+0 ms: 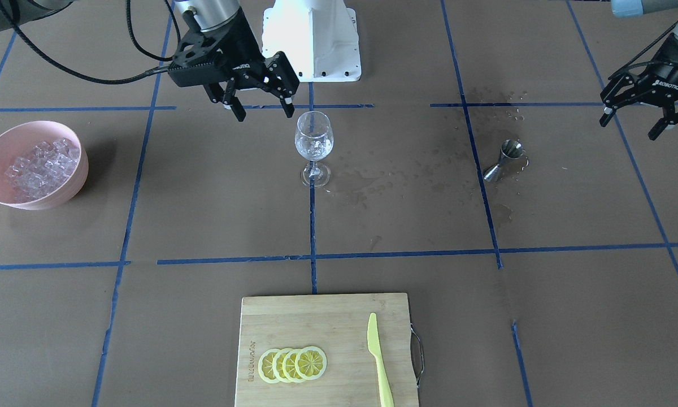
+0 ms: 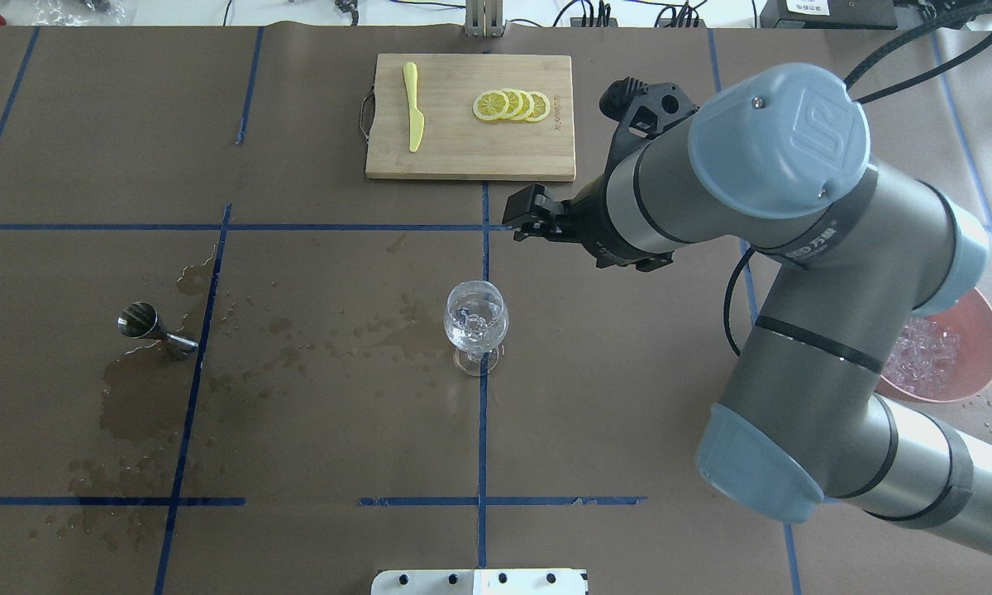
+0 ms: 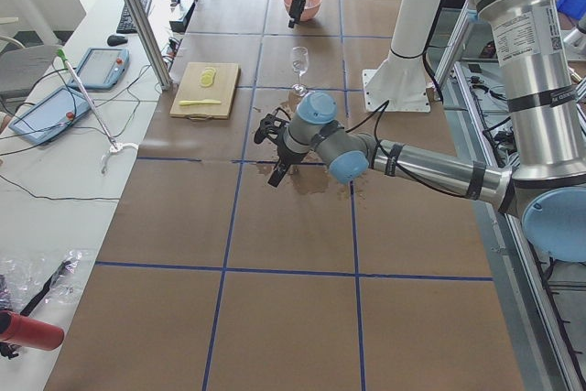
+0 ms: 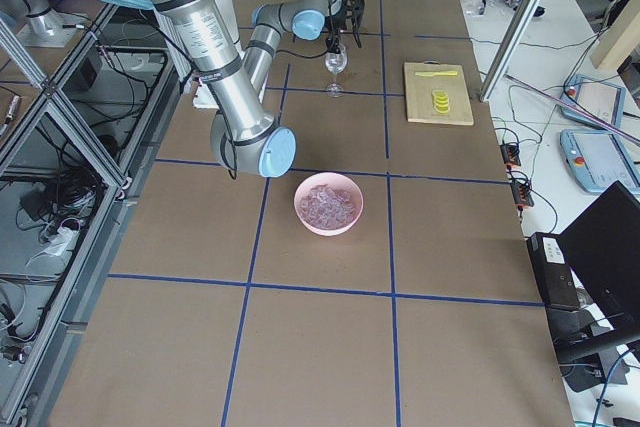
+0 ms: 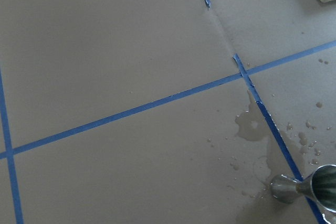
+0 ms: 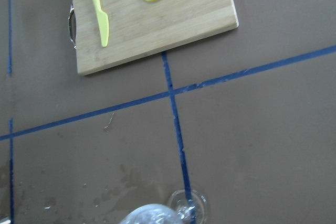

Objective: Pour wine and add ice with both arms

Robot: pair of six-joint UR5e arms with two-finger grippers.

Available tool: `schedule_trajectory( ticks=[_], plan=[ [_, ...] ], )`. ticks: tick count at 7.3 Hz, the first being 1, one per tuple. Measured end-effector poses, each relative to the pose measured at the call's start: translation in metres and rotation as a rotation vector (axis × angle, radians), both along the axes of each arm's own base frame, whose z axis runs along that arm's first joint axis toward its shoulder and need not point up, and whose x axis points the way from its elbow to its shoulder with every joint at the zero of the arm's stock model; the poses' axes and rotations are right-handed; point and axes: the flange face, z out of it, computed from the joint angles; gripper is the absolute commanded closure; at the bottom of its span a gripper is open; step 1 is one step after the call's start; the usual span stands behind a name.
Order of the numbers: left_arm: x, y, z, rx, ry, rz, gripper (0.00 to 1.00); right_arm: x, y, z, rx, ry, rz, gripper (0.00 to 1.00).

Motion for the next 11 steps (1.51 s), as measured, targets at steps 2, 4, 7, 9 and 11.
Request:
schedule_trajectory(
  ticks=[2, 4, 7, 9, 11],
  plan=[
    [-0.028, -0.053, -0.012, 0.017, -0.095, 0.006, 0.00, 0.031, -0.028, 0.030, 0.041, 0.190, -0.042, 0.00],
    [-0.071, -0.103, -0.013, -0.072, -0.120, -0.003, 0.00, 0.079, -0.060, 0.071, 0.067, 0.333, -0.145, 0.00],
    [-0.117, -0.125, 0.027, -0.235, -0.001, -0.020, 0.00, 0.197, -0.105, 0.155, 0.085, 0.375, -0.300, 0.00],
    [-0.137, -0.122, 0.060, -0.272, 0.028, -0.009, 0.00, 0.266, -0.112, 0.215, 0.089, 0.368, -0.369, 0.00],
    [-0.153, -0.115, 0.091, -0.272, 0.019, 0.016, 0.00, 0.327, -0.101, 0.269, 0.081, 0.333, -0.402, 0.00]
  ],
)
